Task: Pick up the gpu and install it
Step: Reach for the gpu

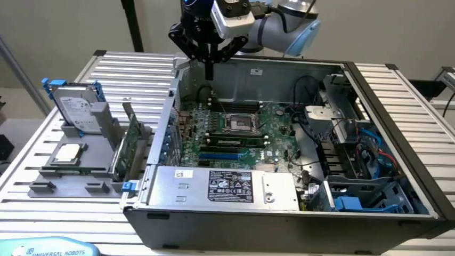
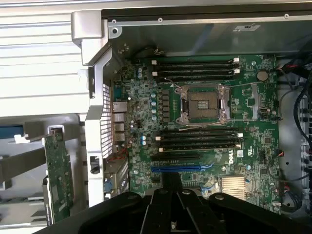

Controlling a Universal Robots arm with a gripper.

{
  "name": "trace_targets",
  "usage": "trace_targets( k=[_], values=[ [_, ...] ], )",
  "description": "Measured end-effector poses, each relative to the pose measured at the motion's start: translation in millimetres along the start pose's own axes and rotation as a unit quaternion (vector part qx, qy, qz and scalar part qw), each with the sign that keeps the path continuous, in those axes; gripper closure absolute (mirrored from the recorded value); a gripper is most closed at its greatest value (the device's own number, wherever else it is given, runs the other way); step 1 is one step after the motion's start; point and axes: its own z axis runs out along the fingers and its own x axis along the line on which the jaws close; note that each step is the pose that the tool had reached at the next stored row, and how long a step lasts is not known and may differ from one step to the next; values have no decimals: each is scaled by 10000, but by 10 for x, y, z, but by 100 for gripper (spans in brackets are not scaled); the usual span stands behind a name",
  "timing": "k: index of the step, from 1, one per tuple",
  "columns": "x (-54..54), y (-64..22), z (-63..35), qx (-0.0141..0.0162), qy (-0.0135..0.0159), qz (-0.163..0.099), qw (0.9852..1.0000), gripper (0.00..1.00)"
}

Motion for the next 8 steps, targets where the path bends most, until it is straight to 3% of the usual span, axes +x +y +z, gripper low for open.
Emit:
trace_targets(
  k=[4, 8],
  values=[
    [20, -5, -2, 2, 1, 1, 10000, 89],
    [174, -57, -6, 0, -4, 0, 10000, 89]
  ],
)
